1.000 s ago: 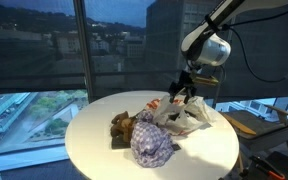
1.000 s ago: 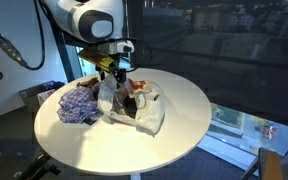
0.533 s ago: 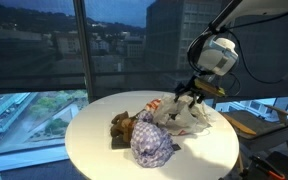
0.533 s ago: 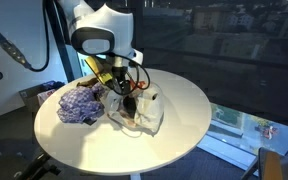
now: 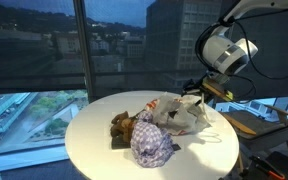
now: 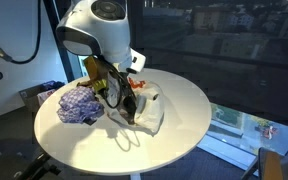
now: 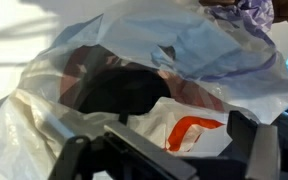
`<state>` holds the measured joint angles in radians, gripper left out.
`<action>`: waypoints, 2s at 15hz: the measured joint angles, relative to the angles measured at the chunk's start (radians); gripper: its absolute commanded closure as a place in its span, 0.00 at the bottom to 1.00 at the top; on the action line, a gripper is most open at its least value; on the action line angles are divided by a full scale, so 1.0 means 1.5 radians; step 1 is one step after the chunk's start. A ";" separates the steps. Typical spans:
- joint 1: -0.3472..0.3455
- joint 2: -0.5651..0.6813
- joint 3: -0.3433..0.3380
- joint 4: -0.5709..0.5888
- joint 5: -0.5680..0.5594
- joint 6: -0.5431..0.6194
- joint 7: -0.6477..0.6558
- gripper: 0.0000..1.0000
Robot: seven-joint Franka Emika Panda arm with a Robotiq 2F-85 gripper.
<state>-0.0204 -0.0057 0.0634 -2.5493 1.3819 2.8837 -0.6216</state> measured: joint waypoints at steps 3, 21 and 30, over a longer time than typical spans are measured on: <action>0.000 -0.016 -0.002 -0.011 0.052 0.002 -0.053 0.00; -0.014 0.195 -0.033 0.076 0.026 -0.070 0.135 0.00; -0.014 0.260 -0.037 0.111 0.026 0.009 0.267 0.00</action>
<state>-0.0419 0.3837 0.0081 -2.3821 1.4206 2.8969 -0.2211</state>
